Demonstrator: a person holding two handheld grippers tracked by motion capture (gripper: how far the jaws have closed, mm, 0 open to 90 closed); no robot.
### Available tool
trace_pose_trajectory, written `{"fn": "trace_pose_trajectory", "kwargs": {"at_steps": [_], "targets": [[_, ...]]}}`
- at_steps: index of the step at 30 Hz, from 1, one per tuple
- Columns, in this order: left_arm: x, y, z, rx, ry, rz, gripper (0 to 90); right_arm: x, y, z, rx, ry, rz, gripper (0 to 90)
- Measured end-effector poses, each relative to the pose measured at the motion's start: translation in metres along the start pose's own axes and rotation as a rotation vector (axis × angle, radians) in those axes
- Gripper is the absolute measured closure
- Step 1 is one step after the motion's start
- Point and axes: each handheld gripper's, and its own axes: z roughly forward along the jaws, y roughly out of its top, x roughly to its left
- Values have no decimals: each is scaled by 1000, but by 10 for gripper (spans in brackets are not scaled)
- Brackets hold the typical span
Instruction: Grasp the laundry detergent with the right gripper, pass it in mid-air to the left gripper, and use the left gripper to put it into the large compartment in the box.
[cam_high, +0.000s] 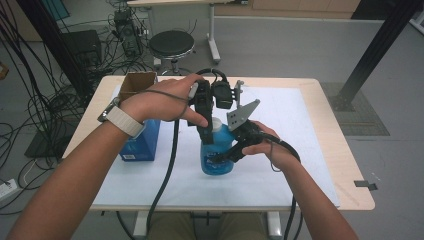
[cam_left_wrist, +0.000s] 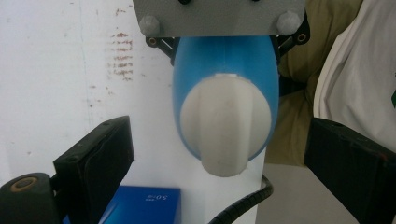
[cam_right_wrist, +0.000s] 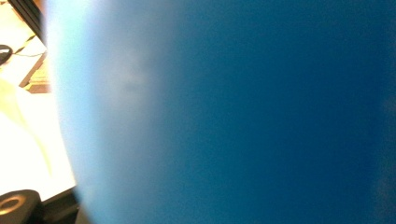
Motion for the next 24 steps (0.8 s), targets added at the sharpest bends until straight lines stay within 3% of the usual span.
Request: {"fn": "trace_pose_trajectory", "kwargs": {"at_steps": [24], "targets": [[3,3,9,-12,-5,-2,90,0,3,0,6,3,2,428]]}}
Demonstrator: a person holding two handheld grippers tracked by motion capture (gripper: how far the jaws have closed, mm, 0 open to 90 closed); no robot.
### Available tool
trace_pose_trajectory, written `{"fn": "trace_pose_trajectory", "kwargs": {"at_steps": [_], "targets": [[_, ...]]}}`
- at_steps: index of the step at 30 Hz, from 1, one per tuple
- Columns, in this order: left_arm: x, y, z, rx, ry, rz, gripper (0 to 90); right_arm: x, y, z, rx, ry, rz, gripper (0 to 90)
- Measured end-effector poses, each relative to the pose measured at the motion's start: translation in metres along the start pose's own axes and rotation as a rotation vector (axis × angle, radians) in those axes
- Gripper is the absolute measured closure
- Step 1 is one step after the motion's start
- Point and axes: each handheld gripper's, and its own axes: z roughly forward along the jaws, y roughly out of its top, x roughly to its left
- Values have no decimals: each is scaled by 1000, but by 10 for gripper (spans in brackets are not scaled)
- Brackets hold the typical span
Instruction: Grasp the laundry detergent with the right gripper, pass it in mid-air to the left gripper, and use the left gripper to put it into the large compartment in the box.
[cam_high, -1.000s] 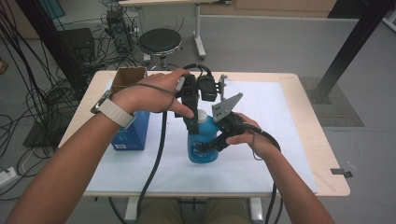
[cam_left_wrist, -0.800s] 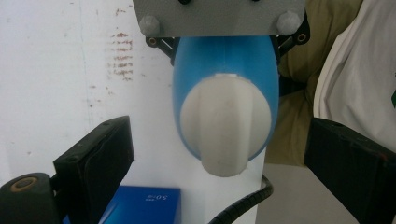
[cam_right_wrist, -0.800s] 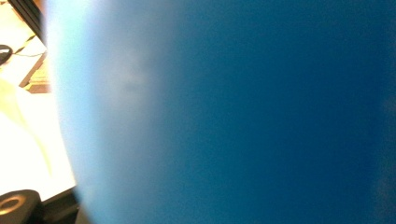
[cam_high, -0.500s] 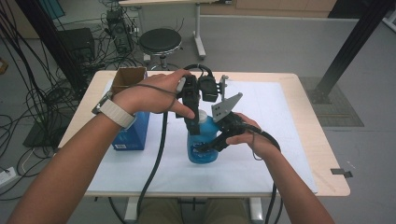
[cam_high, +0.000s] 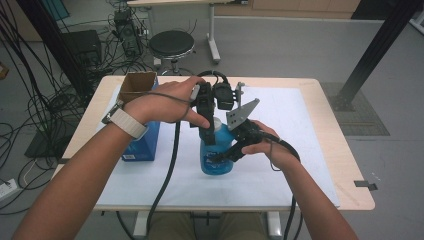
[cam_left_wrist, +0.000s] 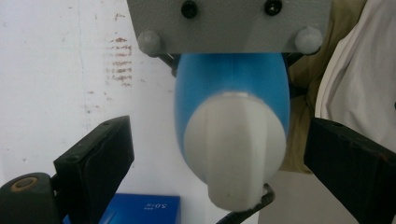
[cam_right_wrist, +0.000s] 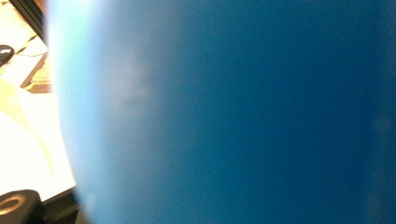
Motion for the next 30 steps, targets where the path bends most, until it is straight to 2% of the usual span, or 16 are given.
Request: {"fn": "trace_pose_trajectory", "kwargs": {"at_steps": [29,30], "targets": [[-3,7,16,9,-17,35,141,3,7,-6,-17,-4,-16,428],[-4,7,17,2,-17,25,142,3,7,-7,-16,-3,-18,428]]}}
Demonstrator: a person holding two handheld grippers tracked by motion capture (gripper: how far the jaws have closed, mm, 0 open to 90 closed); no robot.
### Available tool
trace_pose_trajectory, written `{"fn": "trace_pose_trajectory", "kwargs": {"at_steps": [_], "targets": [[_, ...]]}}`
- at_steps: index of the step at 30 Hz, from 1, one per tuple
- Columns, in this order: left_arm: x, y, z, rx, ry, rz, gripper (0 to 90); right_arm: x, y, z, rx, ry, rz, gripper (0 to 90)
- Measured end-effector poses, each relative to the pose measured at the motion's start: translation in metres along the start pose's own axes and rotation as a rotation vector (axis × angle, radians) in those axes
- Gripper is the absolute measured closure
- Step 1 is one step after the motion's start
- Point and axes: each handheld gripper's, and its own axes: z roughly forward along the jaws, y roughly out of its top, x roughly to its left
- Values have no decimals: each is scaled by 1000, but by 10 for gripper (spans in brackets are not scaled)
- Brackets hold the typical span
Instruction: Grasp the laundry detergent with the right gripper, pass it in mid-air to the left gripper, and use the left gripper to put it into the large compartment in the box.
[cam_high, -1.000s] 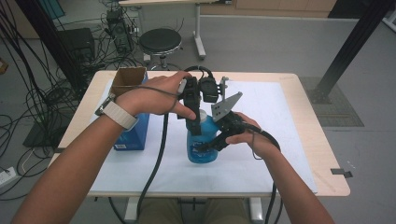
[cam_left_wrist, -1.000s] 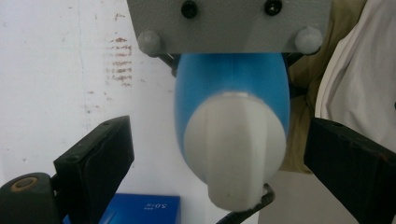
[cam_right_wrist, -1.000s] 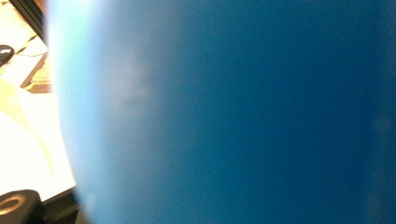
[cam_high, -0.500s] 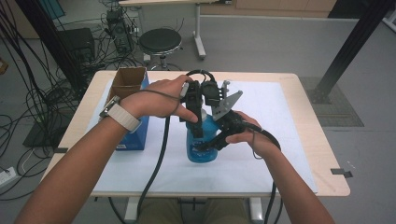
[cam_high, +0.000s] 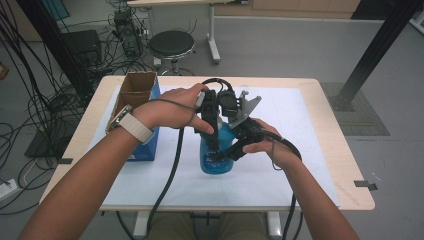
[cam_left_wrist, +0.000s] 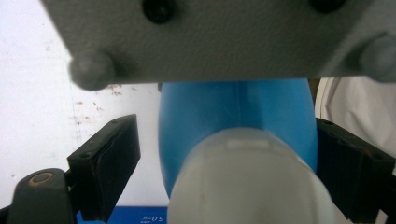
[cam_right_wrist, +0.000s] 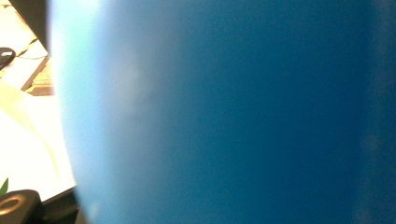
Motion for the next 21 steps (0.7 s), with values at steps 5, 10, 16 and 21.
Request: {"fn": "trace_pose_trajectory", "kwargs": {"at_steps": [5,10,16,21], "targets": [[0,1,1,11,-1,13,145,0,1,-1,-4,-1,-1,429],[0,1,3,7,-5,13,160,1,1,-1,-6,13,13,428],[0,1,4,9,-6,19,185,2,1,-1,-9,21,19,428],[0,2,5,7,-11,24,216,2,1,-1,-6,22,21,428]]}}
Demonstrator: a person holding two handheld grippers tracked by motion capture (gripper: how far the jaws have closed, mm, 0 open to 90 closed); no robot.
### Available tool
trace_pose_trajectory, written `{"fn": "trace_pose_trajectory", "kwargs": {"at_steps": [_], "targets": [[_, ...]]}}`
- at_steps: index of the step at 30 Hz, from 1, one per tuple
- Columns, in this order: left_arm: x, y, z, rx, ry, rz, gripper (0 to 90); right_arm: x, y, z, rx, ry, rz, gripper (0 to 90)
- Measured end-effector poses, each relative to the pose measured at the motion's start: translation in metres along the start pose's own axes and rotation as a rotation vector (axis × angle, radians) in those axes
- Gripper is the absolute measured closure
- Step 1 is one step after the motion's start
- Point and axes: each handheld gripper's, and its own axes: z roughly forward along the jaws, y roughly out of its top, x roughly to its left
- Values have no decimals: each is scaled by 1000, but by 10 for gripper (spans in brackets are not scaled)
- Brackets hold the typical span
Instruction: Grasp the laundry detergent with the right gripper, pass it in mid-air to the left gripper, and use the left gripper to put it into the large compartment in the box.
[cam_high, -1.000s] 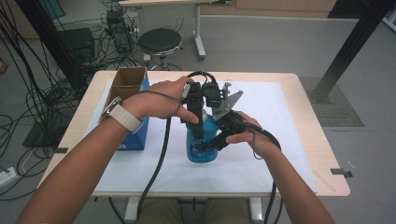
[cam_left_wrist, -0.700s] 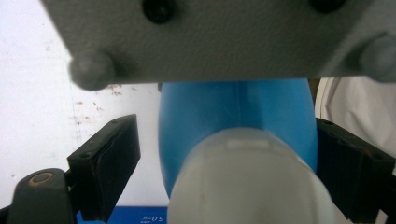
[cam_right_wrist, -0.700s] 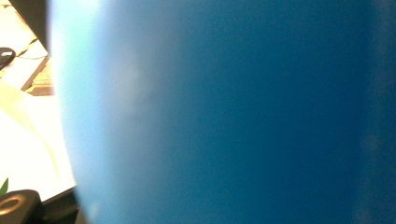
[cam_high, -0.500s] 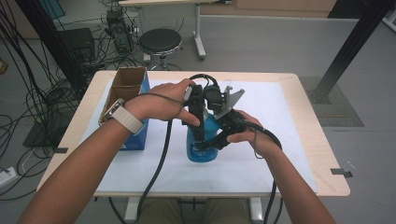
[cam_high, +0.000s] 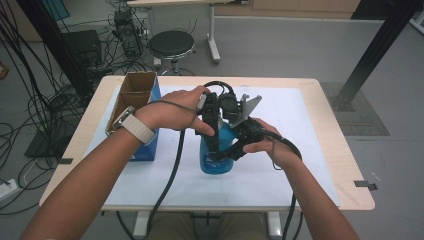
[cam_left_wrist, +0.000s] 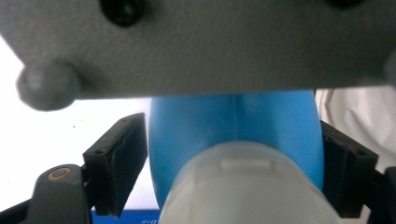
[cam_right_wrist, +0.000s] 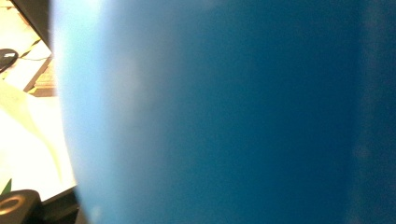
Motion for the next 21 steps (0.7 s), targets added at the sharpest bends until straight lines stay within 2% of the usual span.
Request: {"fn": "trace_pose_trajectory", "kwargs": {"at_steps": [8,9,10,11,12,13,14,20,21], "targets": [[0,0,0,0,-3,7,272,0,0,1,0,1,4,428],[0,0,1,0,-5,7,279,-3,-1,1,9,-23,-32,428],[0,0,1,-1,-5,7,287,-3,-1,1,7,-19,-30,428],[0,0,1,0,-4,7,293,0,-1,1,2,3,4,428],[0,0,1,3,-6,8,303,0,-1,1,2,13,6,428],[0,0,1,2,-9,7,310,0,-1,2,5,1,0,428],[0,-1,1,2,-6,7,319,0,-1,2,4,12,5,428],[-1,-1,2,1,-12,6,366,0,-1,2,6,1,5,428],[-1,-1,2,0,-11,7,370,1,-1,2,5,19,12,428]]}}
